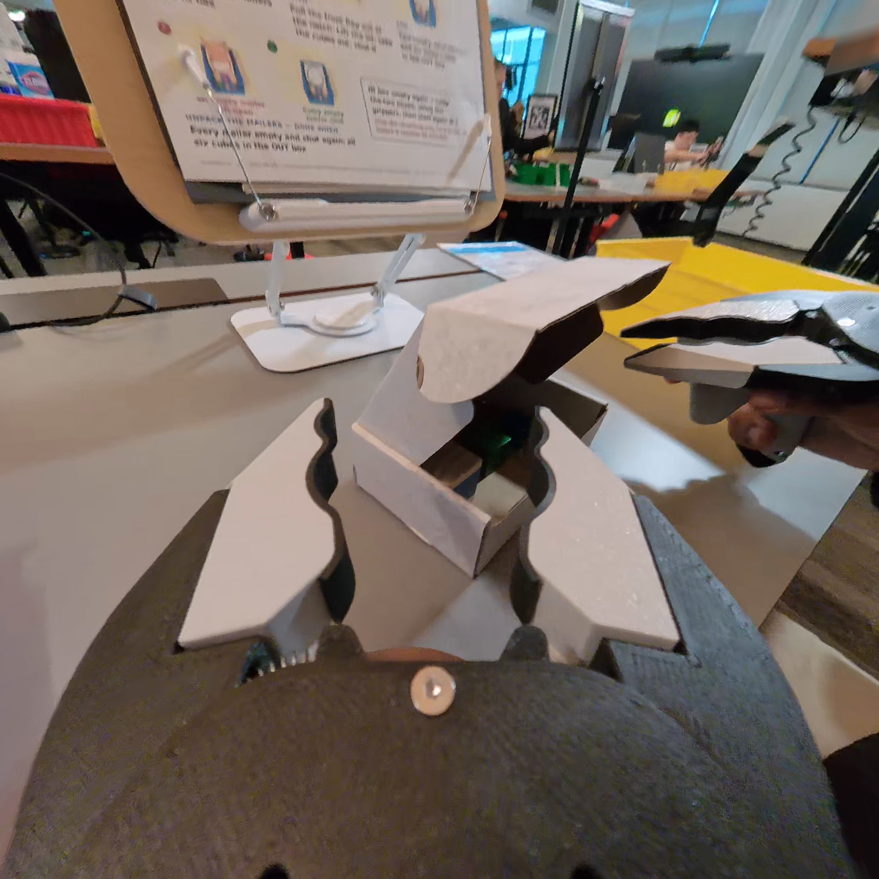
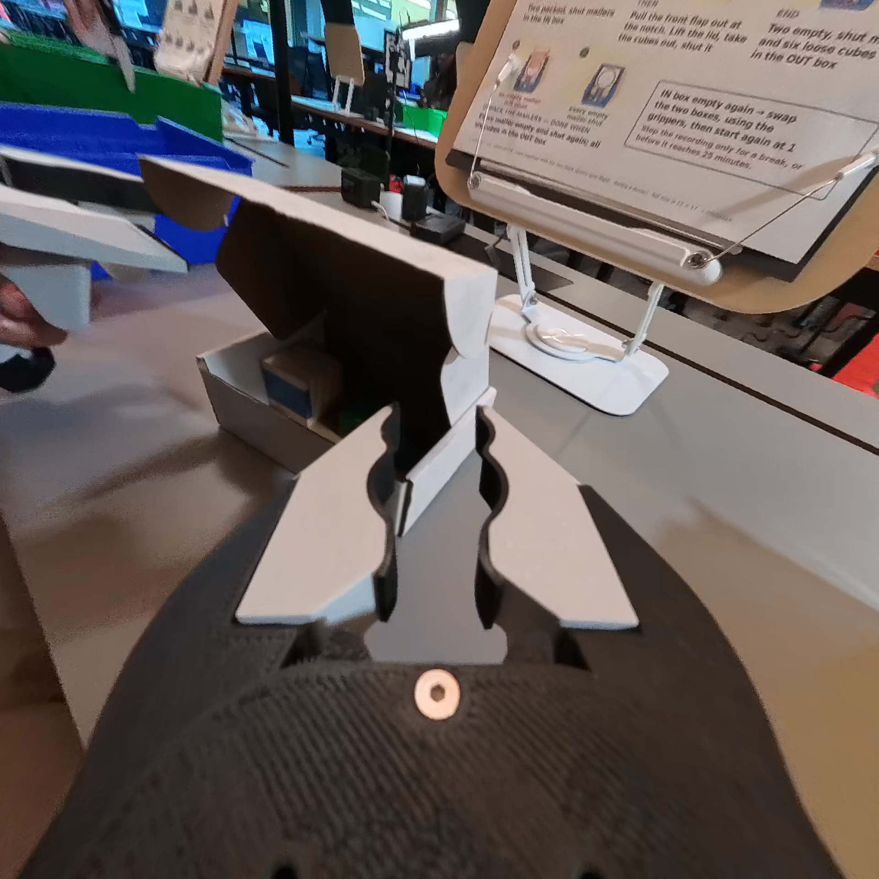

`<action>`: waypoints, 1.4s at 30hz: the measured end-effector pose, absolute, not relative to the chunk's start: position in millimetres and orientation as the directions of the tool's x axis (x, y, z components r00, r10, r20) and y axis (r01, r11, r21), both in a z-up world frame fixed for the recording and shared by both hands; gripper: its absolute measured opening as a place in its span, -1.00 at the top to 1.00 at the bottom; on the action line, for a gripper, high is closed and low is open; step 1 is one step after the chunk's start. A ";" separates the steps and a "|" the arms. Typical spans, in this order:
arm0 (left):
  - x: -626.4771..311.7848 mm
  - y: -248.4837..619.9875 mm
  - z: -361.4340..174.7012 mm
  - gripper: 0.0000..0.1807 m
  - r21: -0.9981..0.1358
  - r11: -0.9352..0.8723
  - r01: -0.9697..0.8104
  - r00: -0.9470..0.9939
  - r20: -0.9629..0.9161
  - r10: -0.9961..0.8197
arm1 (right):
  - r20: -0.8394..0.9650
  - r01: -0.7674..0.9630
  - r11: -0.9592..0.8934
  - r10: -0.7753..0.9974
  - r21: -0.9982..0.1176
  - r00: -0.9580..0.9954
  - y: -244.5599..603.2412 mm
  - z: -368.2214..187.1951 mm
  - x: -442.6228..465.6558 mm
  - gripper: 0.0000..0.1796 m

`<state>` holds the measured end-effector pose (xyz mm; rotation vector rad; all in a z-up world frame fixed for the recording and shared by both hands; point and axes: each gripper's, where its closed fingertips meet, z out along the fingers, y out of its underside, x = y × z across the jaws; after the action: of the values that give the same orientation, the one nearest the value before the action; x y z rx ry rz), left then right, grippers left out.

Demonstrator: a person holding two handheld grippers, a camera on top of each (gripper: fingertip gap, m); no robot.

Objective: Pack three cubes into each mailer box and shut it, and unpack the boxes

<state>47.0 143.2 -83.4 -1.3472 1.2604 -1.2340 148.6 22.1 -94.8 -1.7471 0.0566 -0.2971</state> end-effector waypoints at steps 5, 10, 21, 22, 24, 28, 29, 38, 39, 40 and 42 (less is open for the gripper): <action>48.6 131.1 -79.6 -0.02 -0.994 -0.062 -0.088 -0.057 0.067 -0.996 | 0.119 0.101 -0.120 -0.157 -0.988 0.980 23.1 -82.1 138.0 0.51; 47.8 129.6 -75.0 -0.05 -0.995 -0.076 -0.064 -0.065 0.080 -0.995 | 0.069 0.060 -0.062 -0.152 -0.996 0.986 20.4 -72.7 138.8 0.38; 42.4 141.6 -42.9 -0.06 -0.920 -0.387 0.061 -0.131 0.377 -0.917 | -0.184 -0.150 0.230 -0.134 -0.962 0.974 7.6 -29.7 154.9 0.13; 43.4 140.6 -43.7 0.00 -0.907 -0.417 0.053 -0.134 0.408 -0.903 | -0.211 -0.176 0.240 -0.131 -0.955 0.969 9.6 -29.2 155.9 0.14; 46.3 135.5 -46.5 0.05 -0.888 -0.458 0.035 -0.147 0.449 -0.881 | -0.260 -0.224 0.245 -0.123 -0.943 0.958 14.9 -30.2 159.3 0.12; 53.4 126.2 -60.2 0.07 -0.892 -0.450 -0.034 -0.128 0.451 -0.883 | -0.333 -0.324 0.135 -0.048 -0.936 0.942 31.1 -45.7 157.1 0.05; 54.4 122.0 -62.1 0.09 -0.894 -0.445 -0.048 -0.137 0.448 -0.884 | -0.361 -0.356 0.117 -0.019 -0.927 0.933 33.1 -48.4 153.8 0.06; 53.6 86.4 -81.4 0.34 -0.944 -0.287 -0.162 -0.201 0.316 -0.927 | -0.262 -0.261 -0.035 0.008 -0.965 0.965 30.4 -69.3 125.5 0.11; 53.7 86.0 -83.4 0.34 -0.941 -0.292 -0.173 -0.198 0.324 -0.925 | -0.257 -0.256 -0.049 0.007 -0.965 0.966 28.8 -71.2 124.9 0.11; 53.8 85.2 -85.6 0.33 -0.935 -0.300 -0.188 -0.198 0.335 -0.921 | -0.263 -0.262 -0.061 0.006 -0.963 0.965 27.6 -72.8 124.7 0.11; 53.5 85.7 -88.2 0.35 -0.926 -0.316 -0.207 -0.193 0.356 -0.915 | -0.285 -0.283 -0.082 0.014 -0.956 0.958 26.5 -76.0 124.1 0.12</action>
<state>53.5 85.7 -88.2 -1.4843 1.3299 -1.5587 124.1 26.5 -76.0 -1.6377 0.2087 0.2494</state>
